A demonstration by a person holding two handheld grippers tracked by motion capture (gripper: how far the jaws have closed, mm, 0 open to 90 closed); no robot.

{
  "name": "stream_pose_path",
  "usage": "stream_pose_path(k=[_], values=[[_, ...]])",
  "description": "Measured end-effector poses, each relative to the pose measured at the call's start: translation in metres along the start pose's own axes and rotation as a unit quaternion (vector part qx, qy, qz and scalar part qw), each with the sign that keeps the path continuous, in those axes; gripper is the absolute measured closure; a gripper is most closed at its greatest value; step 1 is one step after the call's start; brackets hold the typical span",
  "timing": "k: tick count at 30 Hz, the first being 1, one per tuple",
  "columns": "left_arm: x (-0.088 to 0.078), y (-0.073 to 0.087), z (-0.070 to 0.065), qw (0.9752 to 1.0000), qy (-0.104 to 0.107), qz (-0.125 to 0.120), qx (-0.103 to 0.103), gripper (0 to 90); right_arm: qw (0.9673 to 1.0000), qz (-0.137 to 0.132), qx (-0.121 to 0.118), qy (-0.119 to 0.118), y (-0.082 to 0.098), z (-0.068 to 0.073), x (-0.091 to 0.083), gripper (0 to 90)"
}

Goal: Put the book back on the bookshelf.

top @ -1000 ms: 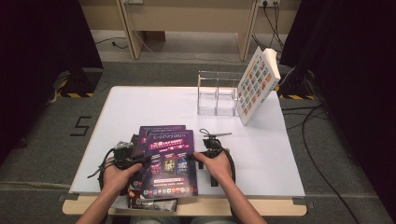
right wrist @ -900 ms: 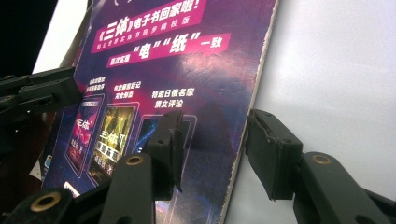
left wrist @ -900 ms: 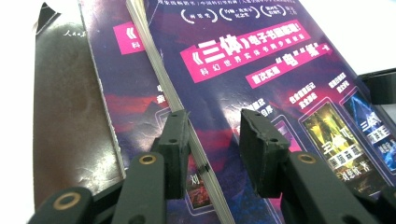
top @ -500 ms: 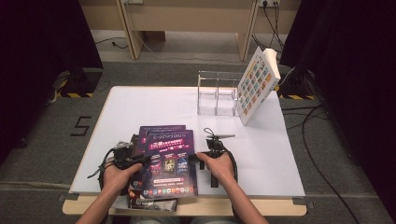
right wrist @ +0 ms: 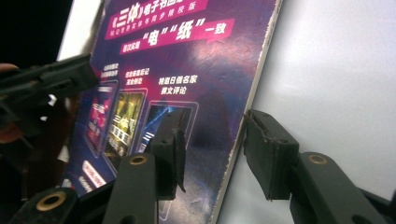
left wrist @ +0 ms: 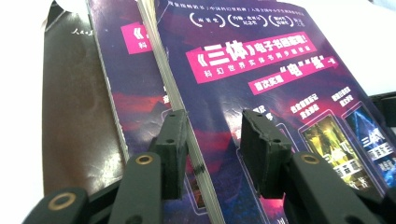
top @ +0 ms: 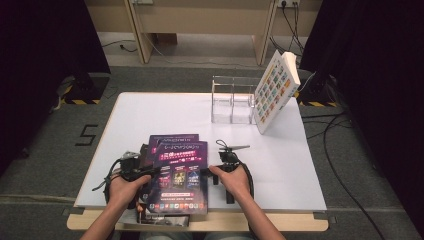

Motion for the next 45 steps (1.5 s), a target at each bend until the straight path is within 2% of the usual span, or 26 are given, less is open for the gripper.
stream_pose_path(k=[5,10,11,17,20,24,26,28,30,33,36,38,41,45], values=[[-0.003,-0.002,0.001,1.0000,0.004,-0.002,-0.006,64.1,1.0000,0.005,-0.004,0.008,0.000,0.003,0.000,57.4],[-0.003,-0.005,0.002,0.9998,0.005,0.005,-0.016,66.1,0.9986,0.007,-0.040,0.034,0.000,0.009,0.001,57.6],[-0.003,-0.005,0.003,0.9996,0.008,0.005,-0.026,66.2,0.9985,0.008,-0.039,0.037,0.000,0.010,0.001,57.5],[-0.007,-0.008,0.004,0.9986,0.021,0.002,-0.048,69.3,0.9985,0.013,-0.039,0.036,-0.001,0.010,0.001,56.7],[-0.001,-0.007,0.011,0.9969,0.025,0.009,-0.074,68.5,0.9986,0.015,-0.038,0.035,-0.002,0.010,0.001,56.3],[0.000,-0.009,0.011,0.9968,0.028,0.006,-0.075,67.1,0.9986,0.015,-0.039,0.033,-0.003,0.008,0.002,56.0],[-0.001,-0.010,0.011,0.9956,0.036,0.006,-0.086,66.2,0.9987,0.016,-0.039,0.031,-0.003,0.008,0.002,56.0],[-0.006,-0.011,0.010,0.9933,0.056,-0.008,-0.101,68.0,0.9987,0.015,-0.039,0.030,-0.003,0.008,0.002,55.9],[-0.011,-0.013,0.007,0.9920,0.079,-0.017,-0.097,70.2,0.9987,0.016,-0.037,0.030,-0.003,0.008,0.002,55.9],[-0.006,-0.015,0.009,0.9924,0.070,-0.002,-0.101,69.2,0.9987,0.019,-0.037,0.028,-0.003,0.008,0.002,55.8],[0.006,-0.010,0.008,0.9890,0.087,0.013,-0.119,68.2,0.9986,0.017,-0.040,0.029,-0.003,0.008,0.002,55.7],[0.010,-0.010,0.005,0.9921,0.071,0.016,-0.103,67.6,0.9987,0.017,-0.039,0.029,-0.003,0.008,0.002,55.7],[0.011,-0.011,0.005,0.9921,0.068,0.017,-0.105,68.6,0.9986,0.018,-0.040,0.028,-0.003,0.008,0.002,55.7],[0.010,-0.009,0.004,0.9937,0.072,0.010,-0.086,77.3,0.9986,0.019,-0.042,0.028,-0.003,0.008,0.001,55.6]])
Point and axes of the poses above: each handheld gripper's, and its own axes: x roughly forward along the jaws, y roughly out of its underside, z roughly to its left, the point moved 1 cm from there along x, roughly forward along the jaws, and after that the axes turned 10 degrees about -x, right-handed, at the moved point
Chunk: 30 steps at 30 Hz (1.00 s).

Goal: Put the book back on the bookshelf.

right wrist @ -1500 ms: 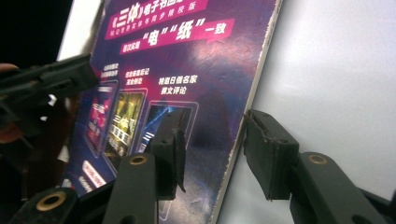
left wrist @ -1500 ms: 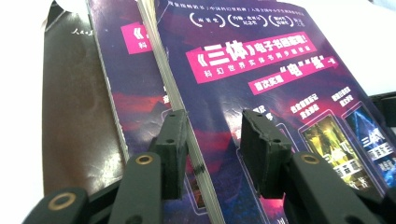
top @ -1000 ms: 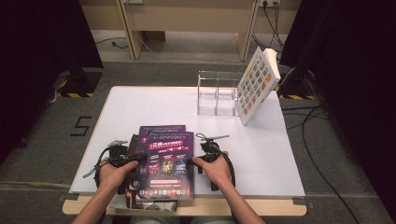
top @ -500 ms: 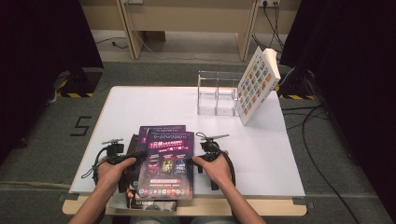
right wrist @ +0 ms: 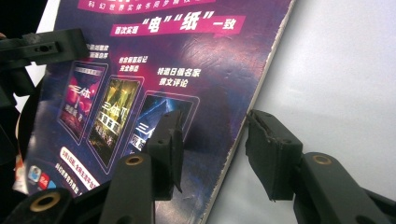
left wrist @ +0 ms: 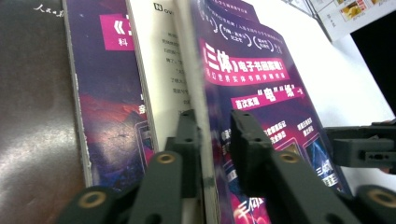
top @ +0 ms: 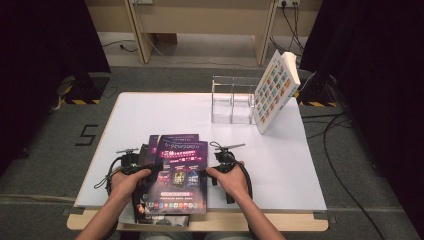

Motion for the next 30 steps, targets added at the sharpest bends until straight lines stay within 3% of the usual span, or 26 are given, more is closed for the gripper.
stream_pose_path(k=[4,6,8,11,12,13,16,18,23,27,30], values=[[-0.006,0.000,-0.001,0.9994,0.027,-0.008,0.022,85.3,1.0000,-0.002,0.001,-0.007,0.000,-0.002,0.000,55.1],[-0.008,0.002,-0.001,0.9990,0.033,-0.008,0.029,85.6,0.9999,-0.003,0.000,-0.013,-0.001,-0.003,0.000,54.0],[-0.010,0.002,0.000,0.9989,0.040,-0.009,0.023,85.7,0.9999,-0.003,0.002,-0.012,-0.002,-0.003,0.000,53.6],[-0.010,0.004,-0.001,0.9989,0.034,-0.013,0.031,85.7,0.9999,-0.006,-0.001,-0.010,-0.004,-0.003,0.002,53.5],[-0.011,0.004,-0.002,0.9987,0.036,-0.014,0.032,85.7,0.9999,0.000,0.012,-0.009,-0.004,-0.001,0.001,53.5],[-0.012,0.004,-0.002,0.9985,0.041,-0.017,0.032,85.7,0.9999,-0.004,0.001,-0.009,-0.005,-0.003,0.002,53.5],[-0.017,0.004,-0.002,0.9971,0.069,-0.025,0.023,85.8,0.9997,-0.008,0.018,-0.015,-0.005,-0.004,0.002,53.5],[-0.018,0.004,0.000,0.9958,0.085,-0.031,0.014,85.8,0.9996,-0.013,0.011,-0.021,-0.006,-0.006,0.003,52.8],[-0.022,0.006,-0.001,0.9912,0.123,-0.045,0.019,85.9,0.9992,-0.013,0.019,-0.032,-0.007,-0.008,0.004,50.8],[-0.026,0.006,-0.005,0.9893,0.136,-0.047,0.026,85.9,0.9993,-0.015,0.013,-0.033,-0.008,-0.008,0.005,50.3],[-0.026,0.006,-0.005,0.9894,0.135,-0.048,0.022,85.9,0.9993,-0.015,0.012,-0.032,-0.009,-0.007,0.005,49.9]])
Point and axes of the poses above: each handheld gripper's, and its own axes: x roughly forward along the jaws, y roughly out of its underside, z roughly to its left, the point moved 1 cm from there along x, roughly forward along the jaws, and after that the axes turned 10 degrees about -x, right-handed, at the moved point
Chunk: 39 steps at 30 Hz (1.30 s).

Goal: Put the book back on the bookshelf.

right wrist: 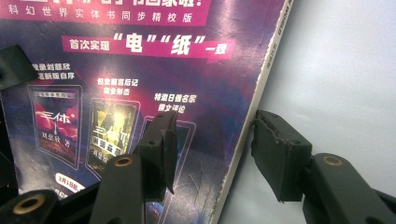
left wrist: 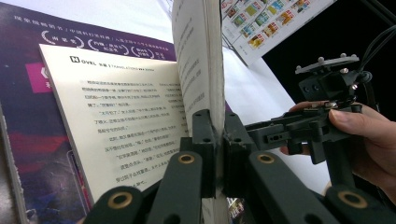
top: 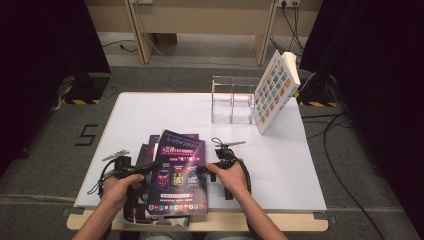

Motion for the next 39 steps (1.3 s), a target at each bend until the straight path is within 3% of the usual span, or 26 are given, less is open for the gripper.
stream_pose_path(k=[15,21,26,34,39], values=[[0.000,0.001,0.000,0.9998,-0.019,0.000,-0.001,85.8,1.0000,0.003,0.003,0.007,-0.002,0.002,0.001,50.5],[0.000,0.001,-0.002,0.9995,-0.029,0.001,0.010,85.8,0.9998,0.004,-0.016,0.014,-0.002,0.003,0.002,50.6],[0.000,0.001,-0.004,0.9991,-0.036,0.004,0.022,85.8,0.9997,0.005,-0.016,0.017,-0.002,0.004,0.002,50.8],[-0.003,0.002,-0.012,0.9985,-0.001,-0.002,0.056,85.8,0.9997,-0.003,-0.022,0.013,-0.003,0.002,0.003,50.5],[-0.006,0.002,-0.012,0.9984,0.015,-0.010,0.054,85.8,0.9997,-0.006,-0.022,0.011,-0.003,0.002,0.003,49.3]])
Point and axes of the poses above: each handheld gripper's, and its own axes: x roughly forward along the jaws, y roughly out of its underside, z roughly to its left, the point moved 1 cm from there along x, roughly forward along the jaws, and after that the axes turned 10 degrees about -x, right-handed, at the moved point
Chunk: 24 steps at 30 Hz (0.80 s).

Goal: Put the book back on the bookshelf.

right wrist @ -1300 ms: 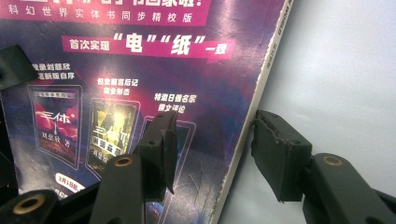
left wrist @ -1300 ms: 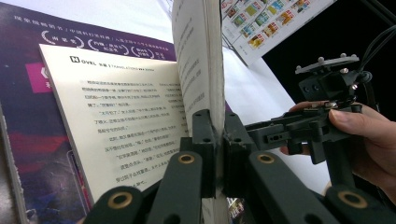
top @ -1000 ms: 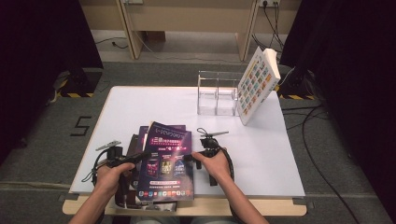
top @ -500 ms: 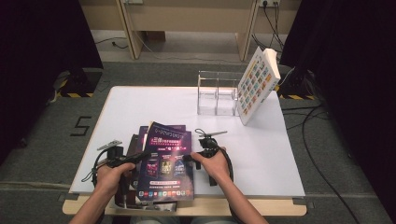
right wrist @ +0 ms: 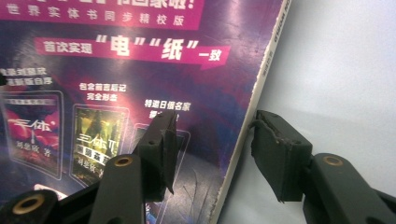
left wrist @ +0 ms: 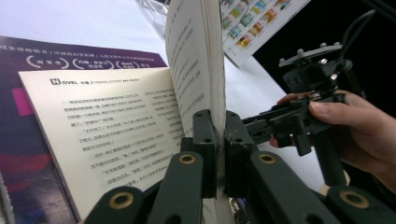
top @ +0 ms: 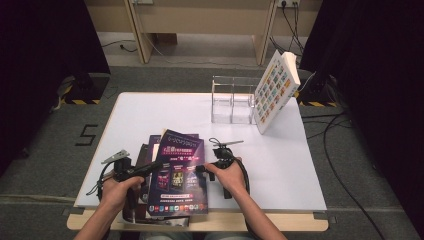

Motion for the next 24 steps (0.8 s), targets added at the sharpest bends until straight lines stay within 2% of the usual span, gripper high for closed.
stream_pose_path(k=[6,10,14,17,18,22,24], values=[[-0.001,0.000,-0.002,0.9999,0.007,-0.003,0.007,85.8,0.9999,-0.005,0.000,-0.011,0.000,-0.002,0.000,47.7],[-0.002,-0.001,-0.003,0.9999,0.011,-0.004,0.005,85.8,0.9996,-0.009,0.009,-0.027,0.000,-0.005,0.001,47.4],[-0.002,0.000,-0.002,0.9999,0.011,-0.005,0.003,85.8,0.9995,-0.013,0.007,-0.027,0.000,-0.006,0.002,47.4],[-0.001,0.001,0.000,1.0000,0.006,-0.002,0.004,85.8,0.9994,-0.013,0.009,-0.030,-0.001,-0.005,0.003,52.1],[0.000,0.001,0.001,1.0000,0.003,-0.001,0.002,85.8,0.9988,-0.011,0.022,-0.042,0.000,-0.005,0.004,51.1],[0.000,0.004,0.007,0.9999,-0.005,0.001,-0.009,85.7,0.9992,-0.011,0.017,-0.034,0.001,-0.004,0.005,56.1],[0.001,0.004,0.010,0.9997,-0.018,0.004,-0.017,85.6,0.9991,-0.009,0.026,-0.032,0.000,-0.005,0.004,57.8]])
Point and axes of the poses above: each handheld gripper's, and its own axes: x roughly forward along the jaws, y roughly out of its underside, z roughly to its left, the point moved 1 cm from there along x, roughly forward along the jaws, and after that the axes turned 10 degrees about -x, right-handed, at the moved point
